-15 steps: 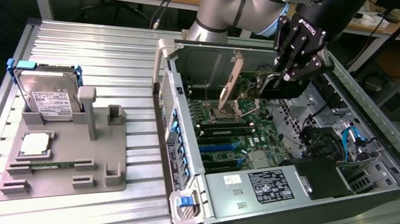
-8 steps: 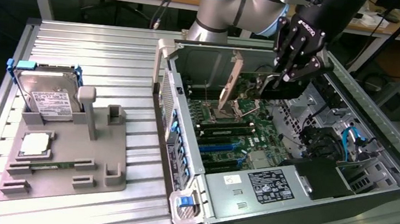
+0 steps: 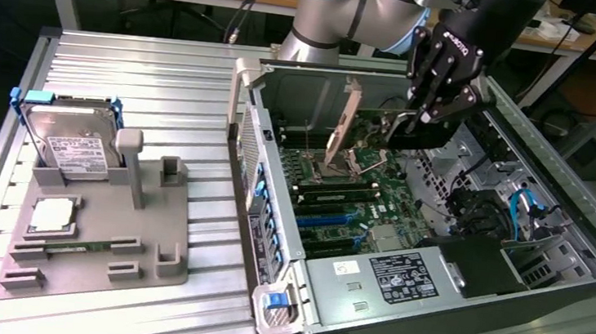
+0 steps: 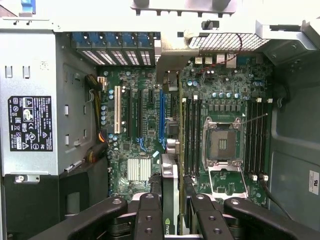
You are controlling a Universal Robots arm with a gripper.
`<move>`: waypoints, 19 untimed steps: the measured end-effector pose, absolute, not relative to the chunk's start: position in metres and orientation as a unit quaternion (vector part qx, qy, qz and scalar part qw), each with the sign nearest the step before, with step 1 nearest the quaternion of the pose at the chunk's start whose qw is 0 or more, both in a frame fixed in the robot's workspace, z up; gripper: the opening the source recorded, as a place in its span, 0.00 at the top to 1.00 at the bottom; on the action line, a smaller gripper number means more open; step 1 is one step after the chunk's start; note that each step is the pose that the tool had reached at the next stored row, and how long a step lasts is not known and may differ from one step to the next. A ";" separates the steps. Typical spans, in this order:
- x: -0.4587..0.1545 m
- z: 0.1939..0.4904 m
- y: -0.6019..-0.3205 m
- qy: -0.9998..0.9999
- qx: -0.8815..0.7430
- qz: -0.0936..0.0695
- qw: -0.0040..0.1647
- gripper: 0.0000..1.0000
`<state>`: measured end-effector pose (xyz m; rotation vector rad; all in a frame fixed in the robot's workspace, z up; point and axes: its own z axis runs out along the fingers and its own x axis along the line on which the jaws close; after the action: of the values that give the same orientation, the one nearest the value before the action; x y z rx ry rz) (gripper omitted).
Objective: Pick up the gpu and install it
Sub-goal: 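Insert the gpu into the slot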
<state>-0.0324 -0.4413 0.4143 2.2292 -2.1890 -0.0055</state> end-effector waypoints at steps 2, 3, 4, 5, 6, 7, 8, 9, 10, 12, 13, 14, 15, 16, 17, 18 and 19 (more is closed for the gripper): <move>-0.032 0.414 -0.441 -0.701 0.713 -0.002 0.009 0.73; -0.032 0.414 -0.441 -0.701 0.713 -0.002 0.009 0.73; -0.032 0.413 -0.441 -0.701 0.713 -0.002 0.009 0.73; -0.032 0.413 -0.441 -0.701 0.713 -0.002 0.009 0.73; -0.032 0.413 -0.441 -0.701 0.713 -0.002 0.009 0.73; -0.032 0.413 -0.441 -0.701 0.713 -0.002 0.009 0.73; -0.032 0.412 -0.441 -0.701 0.713 -0.002 0.009 0.73; -0.032 0.412 -0.441 -0.701 0.713 -0.002 0.009 0.73; -0.032 0.412 -0.441 -0.701 0.713 -0.002 0.009 0.73; -0.032 0.411 -0.441 -0.703 0.711 -0.002 0.009 0.73; -0.032 0.411 -0.441 -0.704 0.710 -0.002 0.009 0.73; -0.032 0.411 -0.441 -0.706 0.709 -0.002 0.009 0.73; -0.032 0.411 -0.441 -0.707 0.707 -0.002 0.009 0.73; -0.032 0.411 -0.441 -0.709 0.706 -0.002 0.009 0.73; -0.032 0.410 -0.441 -0.710 0.704 -0.002 0.009 0.73; -0.032 0.410 -0.441 -0.713 0.701 -0.002 0.009 0.73; -0.032 0.410 -0.441 -0.714 0.700 -0.002 0.009 0.73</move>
<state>-0.0324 -0.4413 0.4101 2.1873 -2.2309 -0.0059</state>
